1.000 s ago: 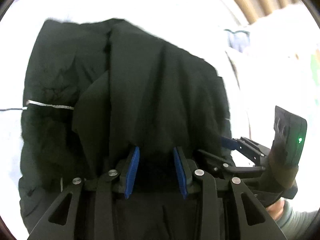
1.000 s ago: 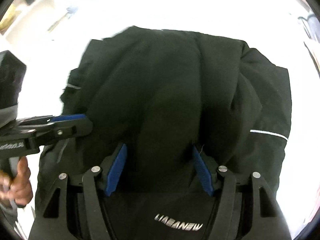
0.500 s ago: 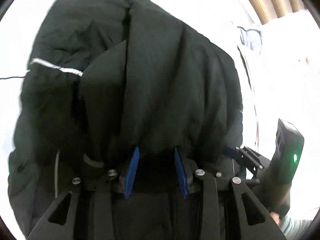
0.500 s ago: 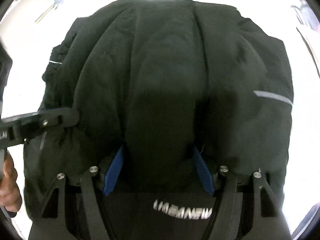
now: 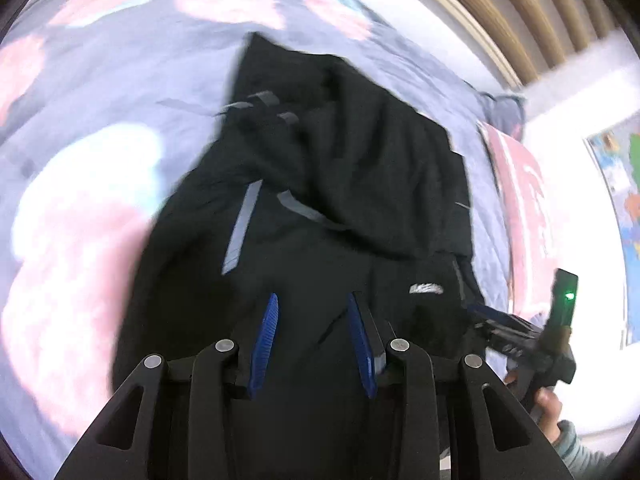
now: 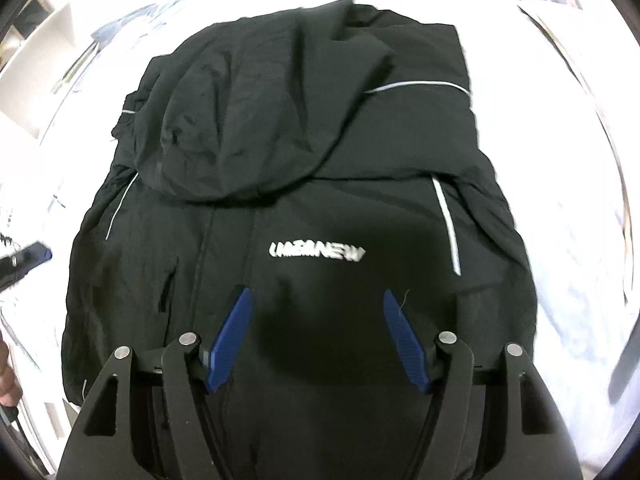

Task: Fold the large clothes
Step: 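Release the hood and press the folded jacket flat with both tools, then grasp the jacket hem with both tools and lift it off the bed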

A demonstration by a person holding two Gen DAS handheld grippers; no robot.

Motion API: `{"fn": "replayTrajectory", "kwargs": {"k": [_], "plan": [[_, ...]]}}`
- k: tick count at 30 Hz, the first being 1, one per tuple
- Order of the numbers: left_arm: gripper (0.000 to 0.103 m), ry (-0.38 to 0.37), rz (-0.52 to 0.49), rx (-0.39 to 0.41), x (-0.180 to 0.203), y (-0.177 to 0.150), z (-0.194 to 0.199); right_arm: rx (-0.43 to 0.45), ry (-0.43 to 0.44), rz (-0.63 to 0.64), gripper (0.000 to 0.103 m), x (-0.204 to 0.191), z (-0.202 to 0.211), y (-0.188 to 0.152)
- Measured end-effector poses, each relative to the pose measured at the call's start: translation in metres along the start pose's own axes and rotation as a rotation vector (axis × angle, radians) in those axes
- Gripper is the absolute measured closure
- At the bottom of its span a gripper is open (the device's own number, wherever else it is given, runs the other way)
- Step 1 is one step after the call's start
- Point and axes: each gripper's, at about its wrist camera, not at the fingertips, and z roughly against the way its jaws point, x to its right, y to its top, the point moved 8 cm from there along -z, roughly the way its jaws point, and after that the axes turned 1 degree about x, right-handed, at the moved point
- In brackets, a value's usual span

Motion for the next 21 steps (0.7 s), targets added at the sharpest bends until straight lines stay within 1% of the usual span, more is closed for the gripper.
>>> {"fn": "replayTrajectory", "kwargs": {"k": [2, 5, 7, 10, 13, 16, 18, 21], "plan": [[0.066, 0.022, 0.053, 0.009, -0.020, -0.013, 0.012, 0.009, -0.001, -0.029, 0.032, 0.006, 0.009, -0.007], [0.066, 0.048, 0.164, 0.016, -0.055, -0.037, 0.028, 0.002, -0.007, -0.071, 0.032, 0.023, 0.017, -0.018], [0.066, 0.064, 0.199, 0.002, -0.075, -0.053, 0.037, -0.011, -0.015, -0.099, 0.032, 0.041, 0.024, -0.032], [0.066, 0.097, 0.257, -0.016, -0.104, -0.077, 0.042, -0.045, -0.024, -0.140, 0.032, 0.058, 0.024, -0.050], [0.066, 0.063, 0.382, -0.054, -0.133, -0.104, 0.036, -0.077, -0.032, -0.170, 0.032, 0.066, 0.020, -0.066], [0.066, 0.018, 0.460, -0.096, -0.147, -0.128, 0.022, -0.106, -0.058, -0.185, 0.032, 0.078, 0.020, -0.085], [0.066, -0.018, 0.476, -0.111, -0.149, -0.138, 0.013, -0.125, -0.074, -0.191, 0.032, 0.084, 0.021, -0.099], [0.066, -0.091, 0.497, -0.126, -0.145, -0.147, 0.000, -0.145, -0.095, -0.198, 0.032, 0.090, 0.022, -0.116]]}}
